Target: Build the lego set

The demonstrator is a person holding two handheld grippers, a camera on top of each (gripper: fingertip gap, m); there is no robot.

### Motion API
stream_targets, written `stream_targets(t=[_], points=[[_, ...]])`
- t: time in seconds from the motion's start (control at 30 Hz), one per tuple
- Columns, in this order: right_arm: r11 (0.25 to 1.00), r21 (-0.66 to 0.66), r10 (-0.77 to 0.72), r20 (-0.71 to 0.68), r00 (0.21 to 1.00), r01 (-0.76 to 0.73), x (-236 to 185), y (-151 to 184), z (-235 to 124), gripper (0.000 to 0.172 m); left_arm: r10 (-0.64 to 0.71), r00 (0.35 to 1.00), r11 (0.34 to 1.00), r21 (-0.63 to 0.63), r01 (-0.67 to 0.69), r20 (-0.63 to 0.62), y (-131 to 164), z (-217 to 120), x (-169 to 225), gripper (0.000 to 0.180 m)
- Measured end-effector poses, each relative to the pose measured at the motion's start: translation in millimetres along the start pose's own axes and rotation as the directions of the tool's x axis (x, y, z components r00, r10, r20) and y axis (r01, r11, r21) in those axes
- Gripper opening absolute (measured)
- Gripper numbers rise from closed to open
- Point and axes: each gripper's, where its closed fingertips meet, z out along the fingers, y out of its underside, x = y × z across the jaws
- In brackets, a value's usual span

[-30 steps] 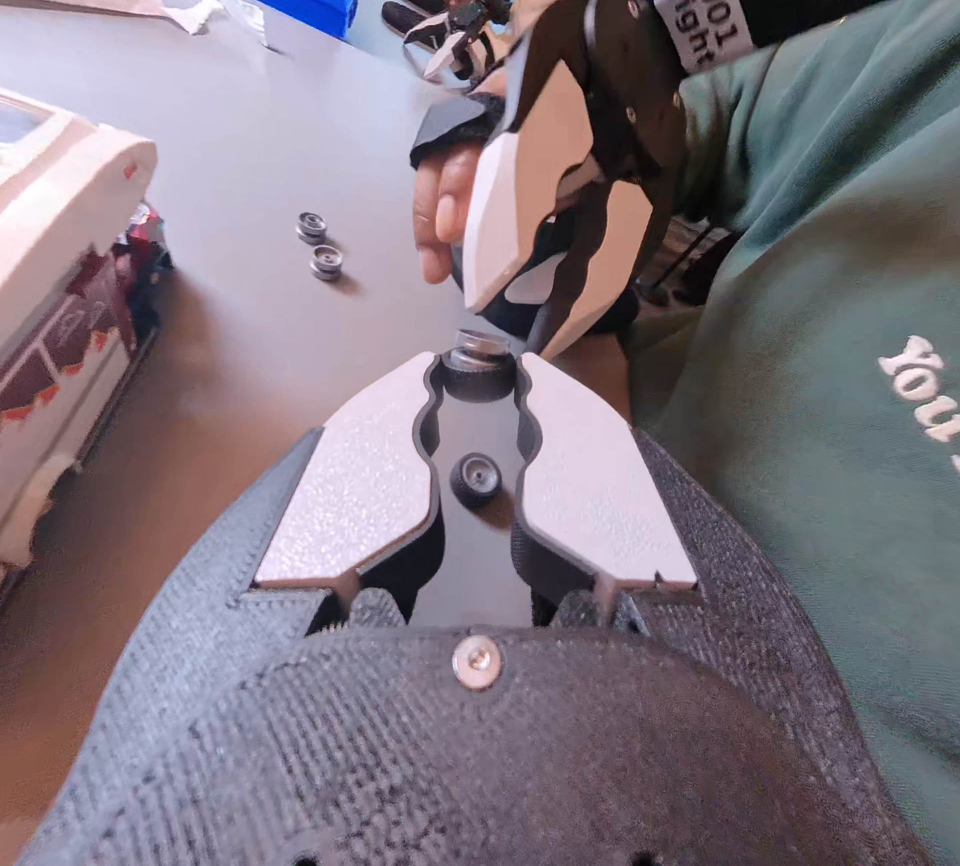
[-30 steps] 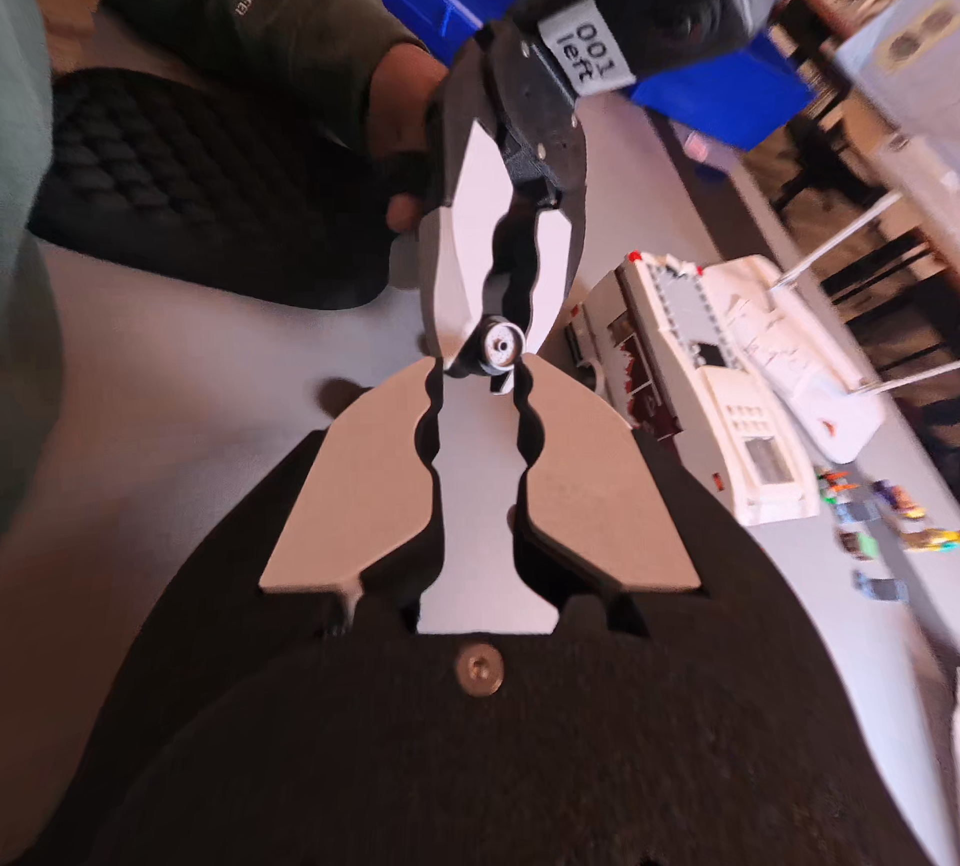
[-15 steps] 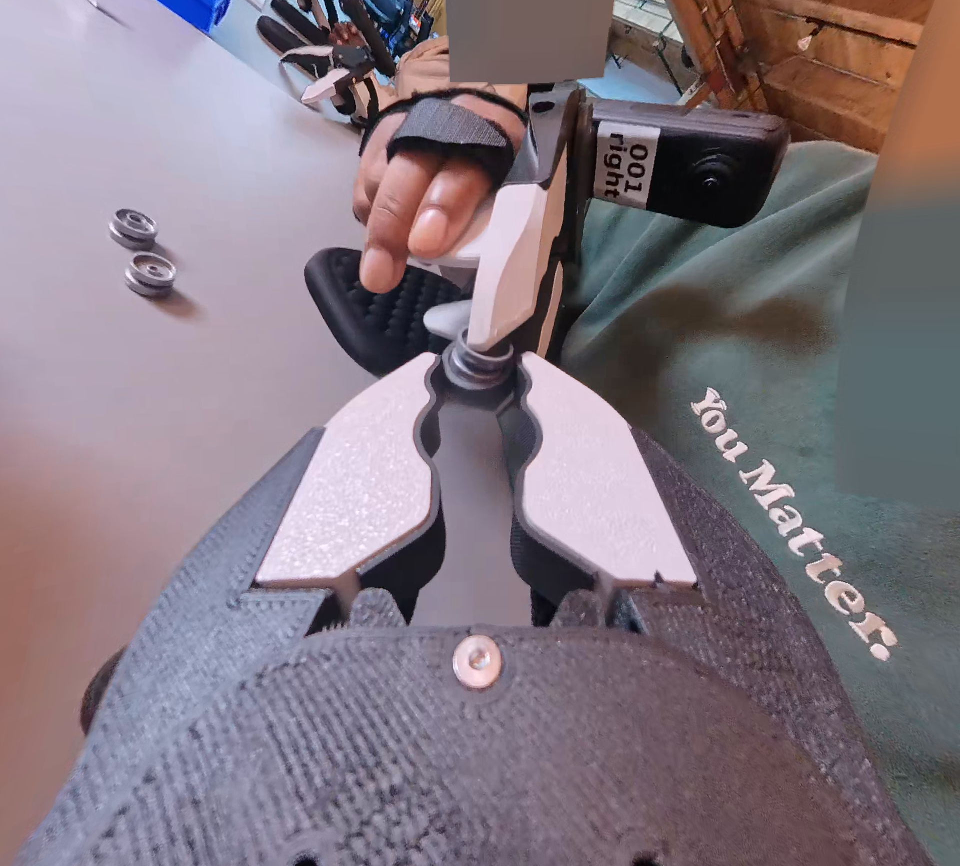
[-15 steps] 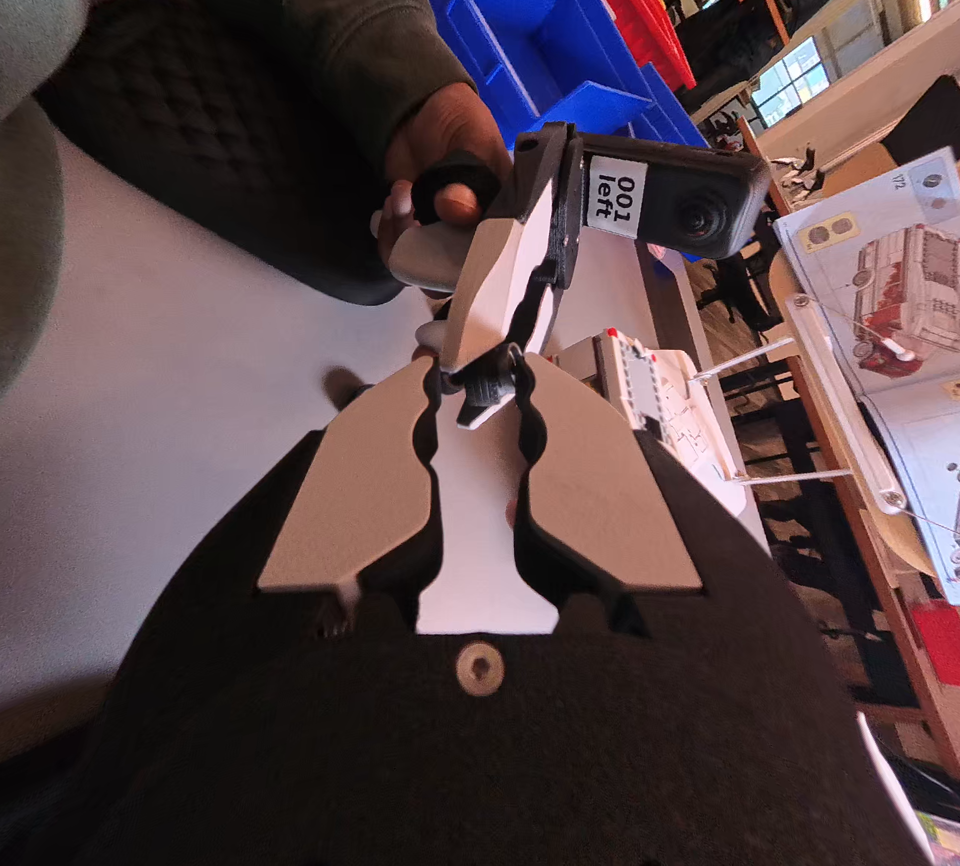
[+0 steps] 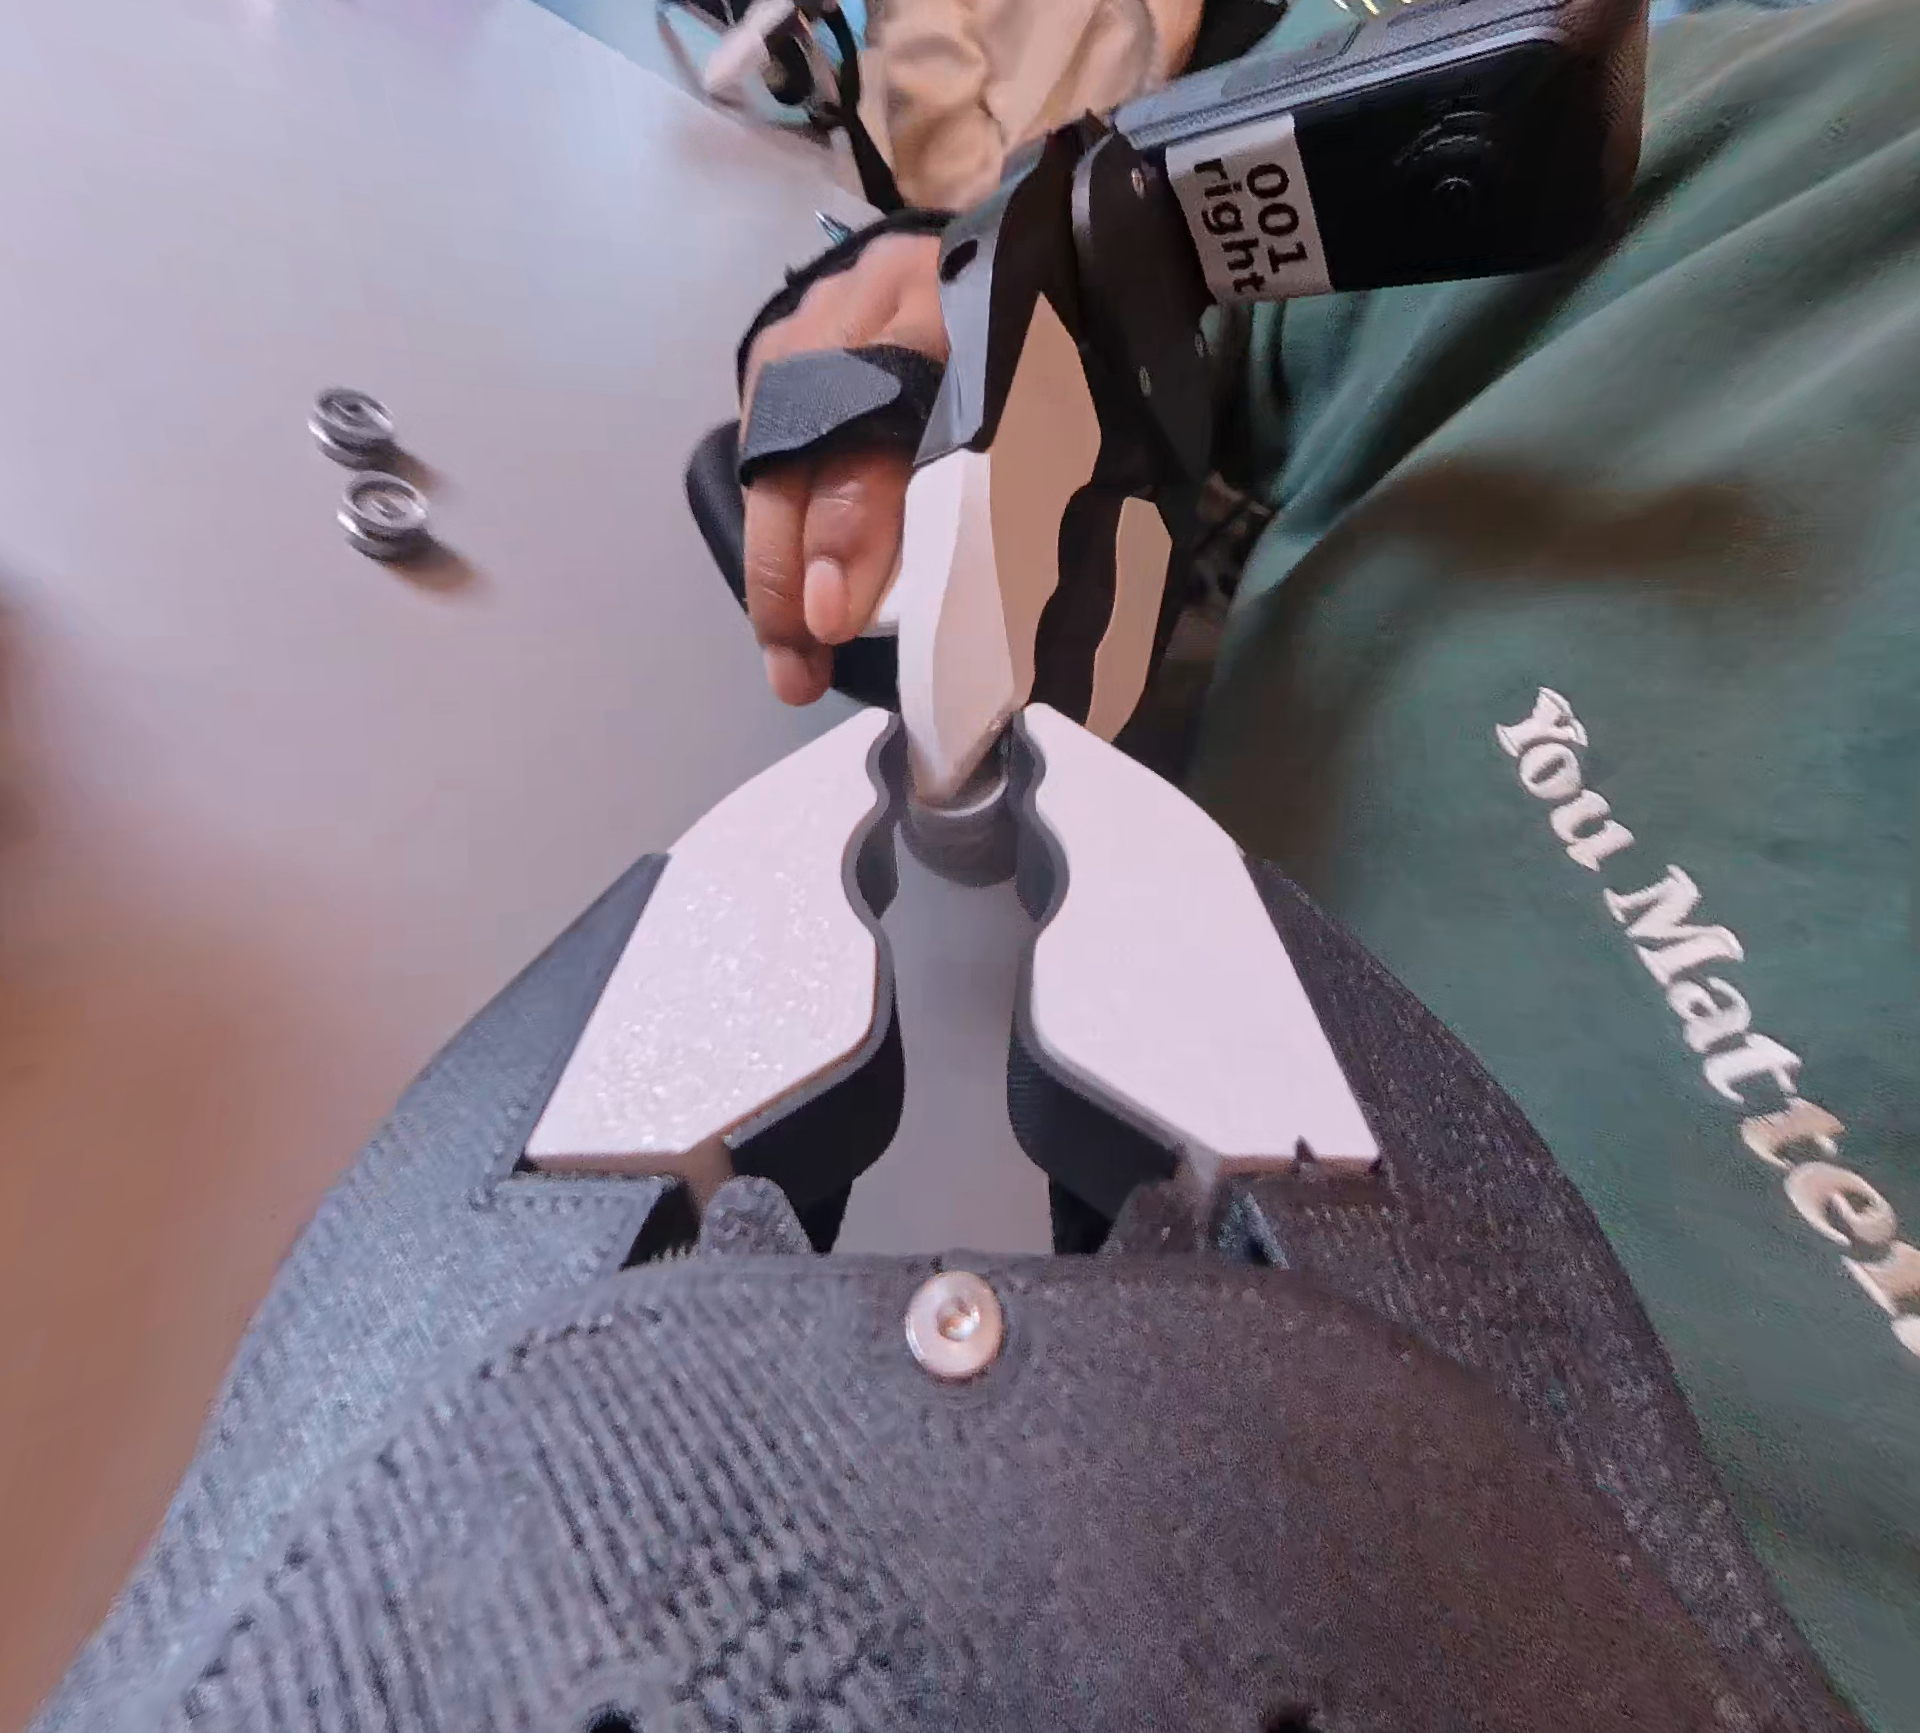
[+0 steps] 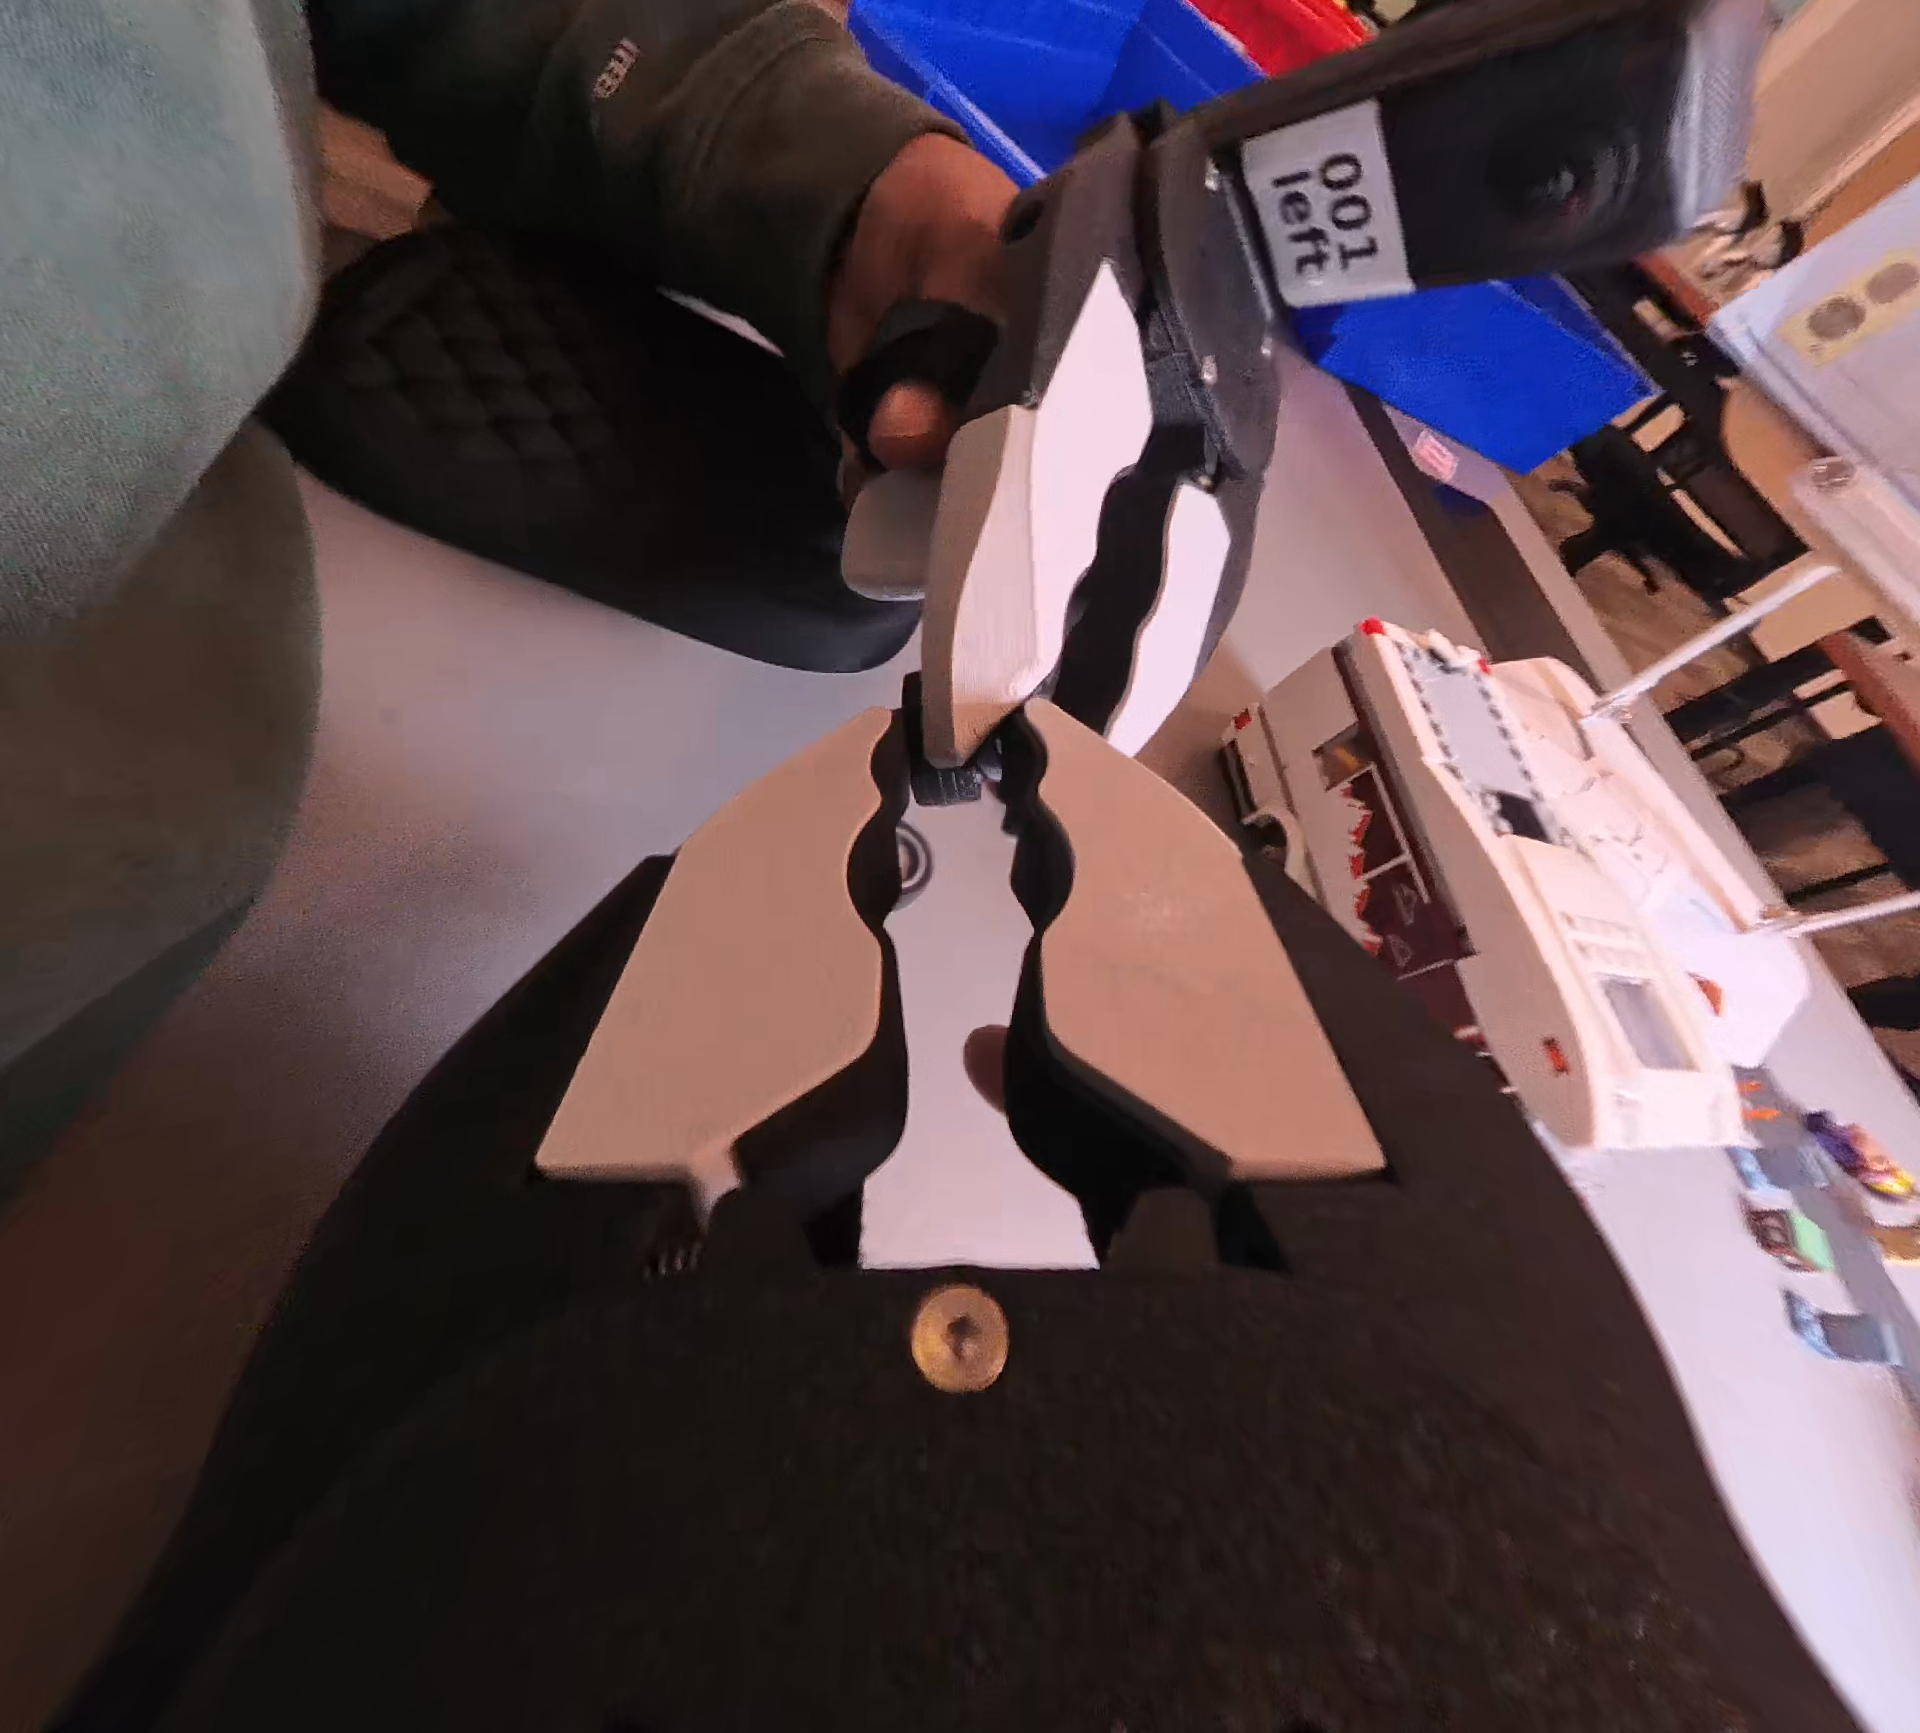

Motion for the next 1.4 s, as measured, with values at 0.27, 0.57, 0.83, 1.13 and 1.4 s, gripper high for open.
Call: stream_targets(t=[0.27, 0.57, 0.83, 1.13, 1.4], points=[[0.873, 0.285, 0.403, 0.036, 0.914, -0.396, 35, -15, -18, 0.017, 0.254, 0.955, 0.956, 0.109, -0.271, 0.153, -26, -35, -4, 0.032], [0.708, 0.436, 0.504, 0.238, 0.830, -0.555, 37, -41, -25, 0.018, 0.476, 0.837, 0.854, 0.086, -0.513, 0.272, -40, -23, 12, 0.022], [0.720, 0.431, 0.449, 0.308, 0.839, -0.544, 27, -45, -30, 0.018, 0.571, 0.760, 0.790, 0.042, -0.611, 0.311, -37, -19, 20, 0.022], [0.673, 0.402, 0.478, 0.404, 0.780, -0.621, 24, -46, -31, 0.018, 0.603, 0.731, 0.766, 0.025, -0.643, 0.319, -35, -18, 24, 0.017], [0.686, 0.400, 0.453, 0.419, 0.787, -0.608, 17, -47, -31, 0.016, 0.548, 0.805, 0.806, 0.117, -0.581, 0.226, -32, -17, 31, 0.015]])
